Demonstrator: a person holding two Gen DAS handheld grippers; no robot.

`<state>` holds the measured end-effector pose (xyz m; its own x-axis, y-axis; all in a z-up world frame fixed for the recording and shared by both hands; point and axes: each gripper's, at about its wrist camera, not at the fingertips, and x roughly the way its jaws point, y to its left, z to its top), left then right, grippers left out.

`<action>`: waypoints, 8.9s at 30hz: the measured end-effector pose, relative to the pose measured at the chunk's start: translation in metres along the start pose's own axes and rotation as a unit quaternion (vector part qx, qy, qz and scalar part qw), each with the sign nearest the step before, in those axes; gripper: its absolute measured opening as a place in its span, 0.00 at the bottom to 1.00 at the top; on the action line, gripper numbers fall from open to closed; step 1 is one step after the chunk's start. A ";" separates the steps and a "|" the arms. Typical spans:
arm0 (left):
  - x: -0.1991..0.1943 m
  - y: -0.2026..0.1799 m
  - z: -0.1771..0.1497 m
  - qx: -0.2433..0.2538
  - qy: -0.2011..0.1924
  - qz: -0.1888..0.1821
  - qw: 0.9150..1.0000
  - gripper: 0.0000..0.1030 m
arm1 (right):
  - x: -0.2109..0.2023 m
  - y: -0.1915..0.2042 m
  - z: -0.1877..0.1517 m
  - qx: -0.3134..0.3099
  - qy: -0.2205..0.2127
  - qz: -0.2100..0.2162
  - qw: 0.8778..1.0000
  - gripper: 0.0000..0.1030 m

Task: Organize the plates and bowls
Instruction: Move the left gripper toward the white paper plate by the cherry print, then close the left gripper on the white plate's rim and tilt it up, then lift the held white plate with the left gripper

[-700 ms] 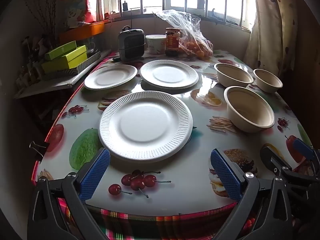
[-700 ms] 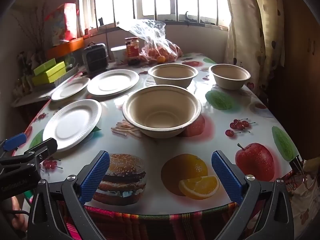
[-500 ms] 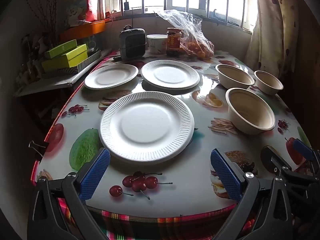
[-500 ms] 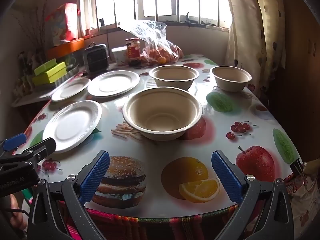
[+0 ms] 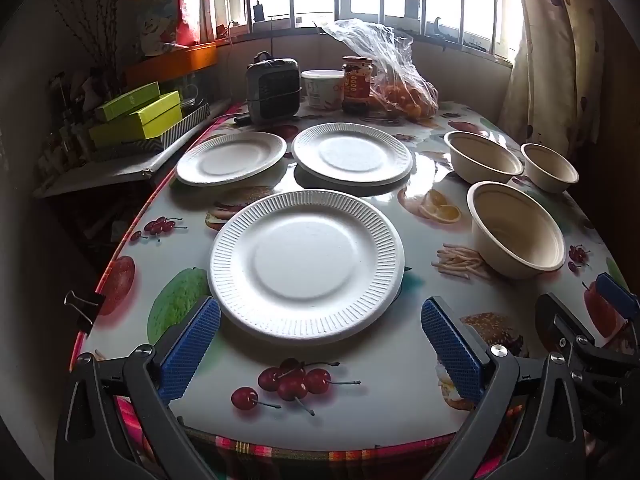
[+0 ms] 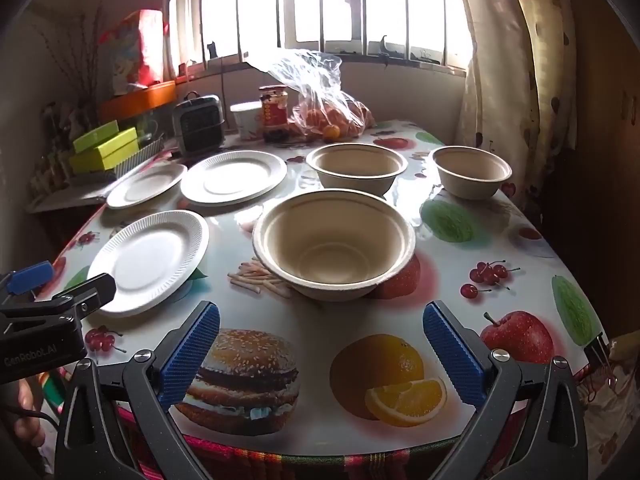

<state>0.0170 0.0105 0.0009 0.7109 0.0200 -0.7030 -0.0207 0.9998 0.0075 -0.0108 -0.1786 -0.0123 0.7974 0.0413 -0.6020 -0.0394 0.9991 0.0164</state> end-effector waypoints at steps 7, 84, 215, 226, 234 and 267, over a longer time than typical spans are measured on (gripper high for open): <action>0.002 -0.003 0.002 0.004 -0.004 -0.013 1.000 0.98 | 0.003 0.004 0.002 -0.008 -0.005 -0.002 1.000 1.00; 0.004 0.057 0.044 -0.033 -0.019 0.036 0.999 0.98 | 0.005 0.025 0.068 -0.042 -0.041 0.052 0.997 1.00; 0.199 0.237 0.132 -0.240 0.115 -0.043 0.963 0.18 | 0.328 0.223 0.211 -0.155 0.212 0.278 0.924 0.19; 0.181 0.237 0.133 -0.242 0.107 -0.045 0.963 0.18 | 0.313 0.220 0.217 -0.147 0.205 0.287 0.924 0.19; 0.167 0.233 0.131 -0.242 0.100 -0.053 0.964 0.18 | 0.300 0.213 0.218 -0.141 0.200 0.289 0.926 0.19; 0.105 0.187 0.100 -0.216 0.087 -0.088 0.969 0.18 | 0.213 0.148 0.185 -0.107 0.189 0.286 0.933 0.19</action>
<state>0.1583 0.2008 -0.0002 0.6018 -0.1891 -0.7759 -0.2297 0.8896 -0.3949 0.2652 -0.0202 0.0096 0.3403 0.5207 -0.7830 -0.5453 0.7876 0.2867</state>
